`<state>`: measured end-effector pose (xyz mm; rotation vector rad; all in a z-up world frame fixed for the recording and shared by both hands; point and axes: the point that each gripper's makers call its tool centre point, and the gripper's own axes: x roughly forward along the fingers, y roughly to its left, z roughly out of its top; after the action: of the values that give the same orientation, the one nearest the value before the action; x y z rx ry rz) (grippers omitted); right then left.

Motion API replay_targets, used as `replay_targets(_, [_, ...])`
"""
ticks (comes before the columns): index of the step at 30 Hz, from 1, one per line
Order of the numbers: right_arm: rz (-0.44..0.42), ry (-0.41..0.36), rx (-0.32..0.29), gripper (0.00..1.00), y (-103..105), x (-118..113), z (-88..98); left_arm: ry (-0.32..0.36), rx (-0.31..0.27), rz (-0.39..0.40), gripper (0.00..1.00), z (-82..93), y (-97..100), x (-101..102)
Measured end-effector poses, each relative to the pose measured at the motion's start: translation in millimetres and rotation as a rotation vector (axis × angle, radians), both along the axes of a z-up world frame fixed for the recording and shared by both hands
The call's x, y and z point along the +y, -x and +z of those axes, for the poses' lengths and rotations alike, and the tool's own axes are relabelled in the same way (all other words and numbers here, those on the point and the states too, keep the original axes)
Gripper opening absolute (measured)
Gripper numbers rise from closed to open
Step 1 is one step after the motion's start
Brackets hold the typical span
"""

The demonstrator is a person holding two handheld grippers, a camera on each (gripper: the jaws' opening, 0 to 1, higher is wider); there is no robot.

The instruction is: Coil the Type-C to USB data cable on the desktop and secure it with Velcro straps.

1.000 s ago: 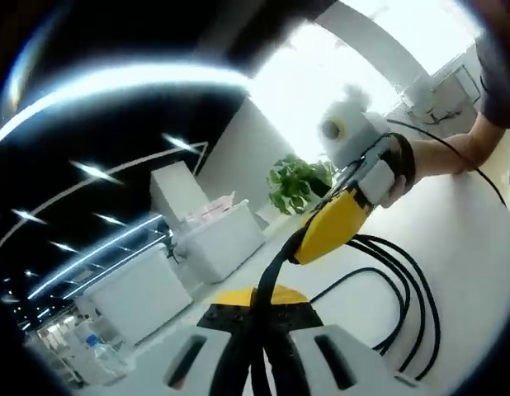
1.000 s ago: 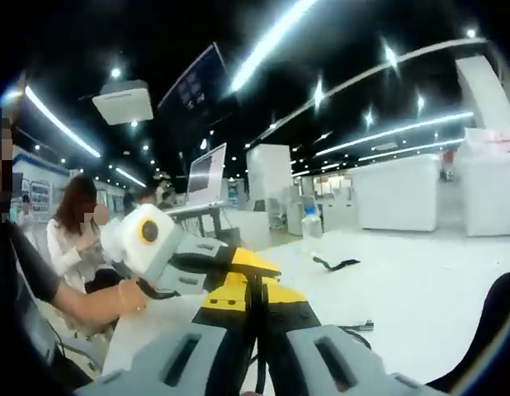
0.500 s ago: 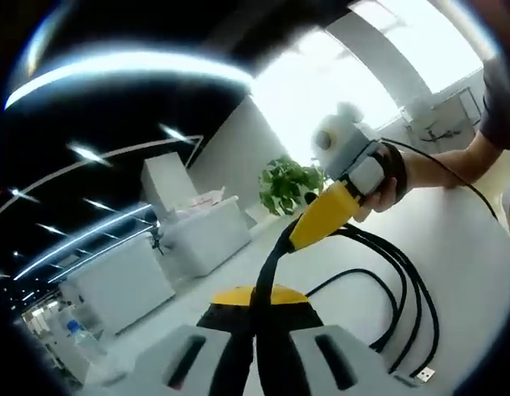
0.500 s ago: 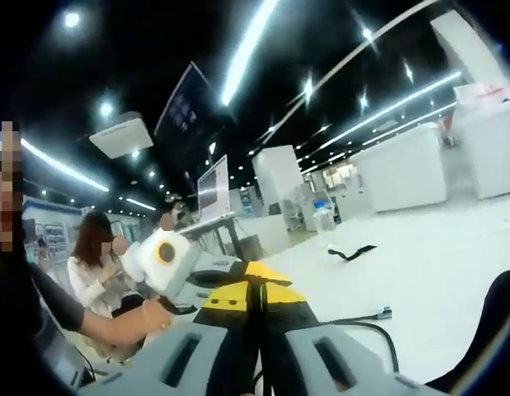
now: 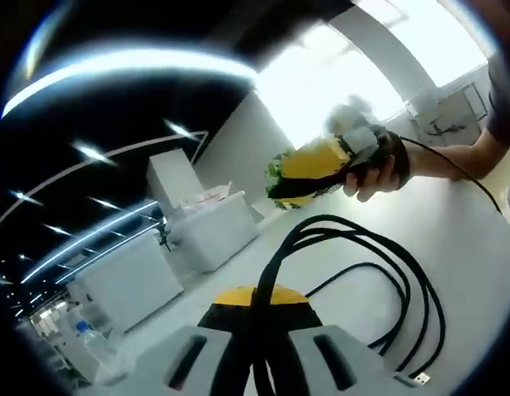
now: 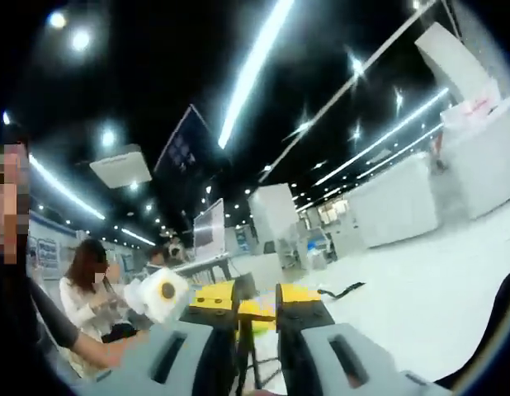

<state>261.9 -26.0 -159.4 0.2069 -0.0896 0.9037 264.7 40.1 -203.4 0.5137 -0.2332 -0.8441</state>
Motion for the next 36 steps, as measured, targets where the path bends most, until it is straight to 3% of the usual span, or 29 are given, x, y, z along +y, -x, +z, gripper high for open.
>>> replay_targets(1, [-0.068,0.12,-0.045,0.16,-7.9,-7.2,-10.4,0.0,-0.002,0.0,0.04,0.6,0.4,0.2])
replay_targets(3, [-0.124,0.276,-0.04,0.17,-15.3,-10.6,-34.5,0.001,-0.009,0.002,0.04,2.4,0.9,0.6])
replay_targets(8, [-0.101,0.351,0.092,0.2,-22.5,-2.6,-75.8,0.004,-0.048,0.014,0.04,12.3,3.8,4.9])
replay_targets(13, [-0.143,0.456,0.103,0.2,-32.2,-8.1,-96.9,0.032,-0.075,0.016,0.04,24.2,6.9,10.0])
replay_targets(17, [-0.143,0.484,0.129,0.2,-35.4,-9.7,-108.8,0.053,-0.09,0.011,0.04,32.0,9.8,12.1])
replay_targets(24, [-0.156,0.494,0.132,0.2,-38.4,-14.6,-109.8,0.095,-0.113,0.011,0.04,44.1,14.0,17.6])
replay_targets(36, [-0.166,0.497,0.137,0.2,-40.8,-17.9,-110.2,0.245,-0.128,-0.011,0.04,84.7,10.8,31.1])
